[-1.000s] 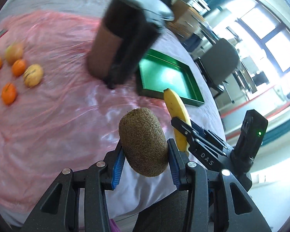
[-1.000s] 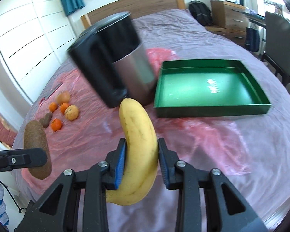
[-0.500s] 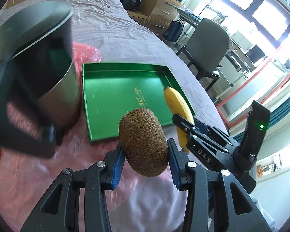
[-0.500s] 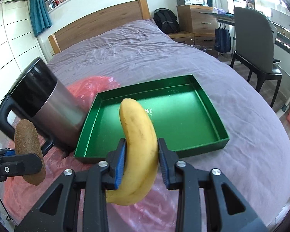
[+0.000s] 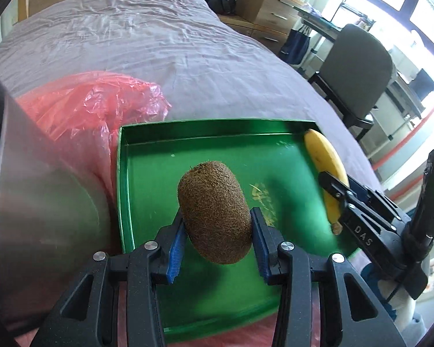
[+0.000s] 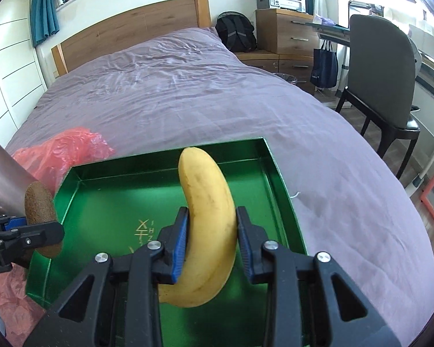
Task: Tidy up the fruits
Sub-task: 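Carry banana and kiwi past the kettle and lower both into the green tray, then open both tools to release the fruit and withdraw toward the fruit spread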
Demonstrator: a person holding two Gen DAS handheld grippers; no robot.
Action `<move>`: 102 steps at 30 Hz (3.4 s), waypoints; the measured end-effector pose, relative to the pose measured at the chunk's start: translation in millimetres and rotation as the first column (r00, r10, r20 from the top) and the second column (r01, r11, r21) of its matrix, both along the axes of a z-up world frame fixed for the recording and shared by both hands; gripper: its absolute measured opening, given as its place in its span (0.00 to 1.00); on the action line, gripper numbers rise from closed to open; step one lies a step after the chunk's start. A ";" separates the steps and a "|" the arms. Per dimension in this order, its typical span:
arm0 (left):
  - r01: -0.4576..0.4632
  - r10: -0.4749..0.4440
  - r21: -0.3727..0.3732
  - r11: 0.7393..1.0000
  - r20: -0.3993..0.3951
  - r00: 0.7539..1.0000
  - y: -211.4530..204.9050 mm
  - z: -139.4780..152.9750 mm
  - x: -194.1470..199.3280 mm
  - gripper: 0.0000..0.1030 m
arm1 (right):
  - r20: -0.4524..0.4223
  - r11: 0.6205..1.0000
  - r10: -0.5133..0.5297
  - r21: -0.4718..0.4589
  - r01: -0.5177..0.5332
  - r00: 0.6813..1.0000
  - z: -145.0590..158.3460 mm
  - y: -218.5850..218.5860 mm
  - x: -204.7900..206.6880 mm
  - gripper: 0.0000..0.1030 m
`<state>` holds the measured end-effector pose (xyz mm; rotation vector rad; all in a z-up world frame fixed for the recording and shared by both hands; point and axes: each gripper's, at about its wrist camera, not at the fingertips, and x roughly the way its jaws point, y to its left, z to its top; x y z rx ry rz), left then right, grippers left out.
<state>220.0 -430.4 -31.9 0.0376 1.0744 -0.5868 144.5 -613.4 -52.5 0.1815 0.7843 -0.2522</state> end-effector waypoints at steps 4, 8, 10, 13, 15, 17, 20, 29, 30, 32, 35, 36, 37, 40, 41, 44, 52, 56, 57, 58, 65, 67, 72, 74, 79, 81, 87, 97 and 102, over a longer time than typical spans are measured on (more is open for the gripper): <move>-0.014 0.012 0.061 0.998 0.037 0.999 -4.9 -15.4 11.1 0.36 | -0.018 1.000 -0.006 -0.007 0.006 1.000 -14.3 -9.6 10.9 0.09; 0.004 -0.009 0.104 0.995 0.050 0.999 -9.7 -30.9 14.2 0.36 | -0.028 1.000 0.003 -0.005 -0.003 1.000 -22.5 -14.0 14.3 0.10; 0.012 -0.019 0.127 0.992 0.059 0.998 -11.2 -37.7 12.1 0.36 | -0.036 1.000 0.012 -0.001 -0.012 0.999 -25.2 -15.7 17.0 0.10; 0.006 -0.011 0.134 0.991 0.039 0.999 -10.6 -43.5 10.1 0.36 | -0.051 1.000 0.019 -0.005 -0.019 0.999 -28.9 -17.0 21.5 0.10; -0.003 -0.002 0.144 0.990 0.035 0.999 -9.7 -47.8 7.9 0.35 | -0.064 1.000 0.022 -0.004 -0.023 0.998 -31.5 -17.7 24.8 0.10; -0.005 -0.004 0.168 0.986 0.058 0.998 -10.1 -50.8 2.8 0.35 | -0.072 1.000 0.026 -0.007 -0.027 0.997 -32.0 -18.1 26.9 0.11; -0.012 0.000 0.178 0.984 0.068 0.998 -9.5 -51.8 -2.0 0.35 | -0.087 0.999 0.028 -0.027 -0.031 0.996 -32.7 -16.4 30.3 0.12; -0.005 -0.013 0.223 0.975 0.081 0.997 -13.3 -51.3 -8.1 0.39 | -0.118 0.998 0.023 -0.061 -0.030 0.993 -33.2 -13.4 32.7 0.27; 0.001 -0.019 0.226 0.974 0.077 0.997 -13.8 -50.6 -8.6 0.41 | -0.123 0.998 0.021 -0.063 -0.029 0.992 -33.1 -13.3 33.0 0.31; 0.004 -0.018 0.220 0.976 0.062 0.998 -13.5 -48.9 -8.4 0.42 | -0.134 0.997 0.017 -0.073 -0.027 0.991 -32.4 -12.4 33.5 0.42; 0.007 -0.026 0.230 0.973 0.080 0.997 -14.9 -40.7 -12.7 0.46 | -0.149 0.993 0.016 -0.112 -0.033 0.989 -30.0 -8.0 32.3 0.71; 0.009 -0.032 0.241 0.970 0.092 0.995 -15.8 -37.1 -15.1 0.47 | -0.153 0.992 0.013 -0.120 -0.032 0.988 -29.0 -7.5 31.1 0.74; 0.009 -0.035 0.247 0.969 0.100 0.994 -16.5 -33.9 -16.5 0.50 | -0.154 0.991 0.008 -0.128 -0.028 0.988 -26.8 -6.8 29.0 0.74; 0.009 -0.037 0.235 0.972 0.117 0.992 -14.0 -21.2 -23.1 0.52 | -0.139 0.991 0.000 -0.133 -0.018 0.990 -15.5 -6.0 19.2 0.75; 0.009 -0.038 0.232 0.973 0.123 0.992 -12.9 -16.4 -26.0 0.53 | -0.132 0.990 -0.001 -0.138 -0.017 0.991 -10.6 -5.0 15.2 0.75; 0.016 -0.044 0.212 0.977 0.132 0.990 -9.8 -2.8 -36.7 0.54 | -0.114 0.988 -0.005 -0.155 -0.013 0.993 5.9 -1.4 1.7 0.76; 0.064 -0.096 0.173 0.983 0.183 0.978 1.3 36.1 -77.6 0.71 | -0.078 0.983 -0.010 -0.181 -0.004 0.997 44.8 14.9 -40.3 0.87; 0.075 -0.107 0.158 0.985 0.204 0.973 11.9 51.1 -97.2 0.74 | -0.064 0.984 -0.011 -0.176 -0.001 0.998 57.4 22.5 -62.2 0.89; 0.076 -0.107 0.154 0.985 0.210 0.972 16.6 55.0 -102.9 0.75 | -0.060 0.985 -0.011 -0.175 0.001 0.998 60.0 24.1 -67.9 0.90; 0.078 -0.109 0.152 0.985 0.213 0.971 19.7 57.7 -107.1 0.76 | -0.056 0.985 -0.013 -0.175 0.003 0.998 62.4 26.5 -74.0 0.92; 0.073 -0.105 0.136 0.988 0.245 0.964 61.2 69.5 -149.0 0.77 | -0.040 0.983 0.018 -0.182 -0.025 0.999 80.8 54.2 -114.1 0.94; 0.060 -0.095 0.141 0.988 0.261 0.961 72.8 70.5 -160.8 0.77 | -0.034 0.983 0.037 -0.179 -0.043 0.999 84.8 66.2 -124.6 0.94; 0.022 -0.061 0.135 0.991 0.289 0.955 108.7 74.9 -181.7 0.77 | -0.010 0.983 0.088 -0.164 -0.089 0.996 95.5 97.5 -151.3 0.94; 0.007 -0.047 0.136 0.991 0.294 0.955 122.3 73.8 -188.1 0.77 | -0.002 0.982 0.109 -0.155 -0.108 0.994 98.3 110.0 -159.1 0.94; -0.041 -0.006 0.152 0.988 0.300 0.954 162.5 69.9 -200.7 0.77 | 0.013 0.975 0.172 -0.142 -0.169 0.985 101.6 146.2 -179.2 0.94; -0.067 0.018 0.152 0.986 0.304 0.953 179.6 69.3 -204.4 0.77 | 0.016 0.973 0.192 -0.134 -0.189 0.981 101.6 158.3 -184.4 0.94; -0.150 0.097 0.151 0.977 0.309 0.946 228.1 66.9 -208.0 0.77 | 0.021 0.962 0.250 -0.118 -0.245 0.968 100.5 194.7 -196.8 0.94; -0.317 0.272 0.100 0.943 0.317 0.908 320.5 69.7 -208.8 0.77 | 0.009 0.936 0.333 -0.122 -0.329 0.943 101.0 250.4 -206.2 0.94; -0.411 0.376 0.050 0.910 0.318 0.870 372.9 76.3 -211.2 0.77 | 0.011 0.921 0.373 -0.131 -0.368 0.928 104.8 279.3 -207.7 0.94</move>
